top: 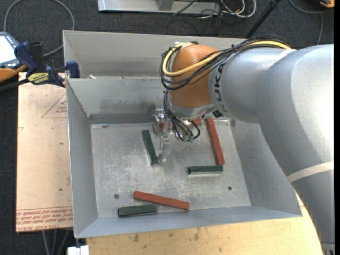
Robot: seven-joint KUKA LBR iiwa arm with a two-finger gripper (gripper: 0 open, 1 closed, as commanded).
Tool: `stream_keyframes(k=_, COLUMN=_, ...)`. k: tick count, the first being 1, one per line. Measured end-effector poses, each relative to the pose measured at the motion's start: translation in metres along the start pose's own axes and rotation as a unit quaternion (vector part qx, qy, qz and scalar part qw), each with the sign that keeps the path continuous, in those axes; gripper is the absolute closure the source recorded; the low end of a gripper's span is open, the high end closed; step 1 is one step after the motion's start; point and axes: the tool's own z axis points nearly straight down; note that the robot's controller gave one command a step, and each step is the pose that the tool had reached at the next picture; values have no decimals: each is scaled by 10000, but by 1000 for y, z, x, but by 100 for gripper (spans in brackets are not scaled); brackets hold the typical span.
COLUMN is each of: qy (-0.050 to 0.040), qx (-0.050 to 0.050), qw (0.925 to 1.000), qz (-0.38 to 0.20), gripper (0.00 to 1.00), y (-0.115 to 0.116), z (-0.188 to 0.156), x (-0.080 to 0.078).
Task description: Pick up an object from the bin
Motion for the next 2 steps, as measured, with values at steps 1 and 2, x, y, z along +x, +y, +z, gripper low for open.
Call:
stream_keyframes(k=1, qy=-20, qx=24, qw=9921, qz=-1256, gripper=0, y=-118, z=-104, x=4)
stream_keyframes(k=2, qy=42, qx=-12, qw=9730, qz=-2309, gripper=0, y=-119, z=3, x=8)
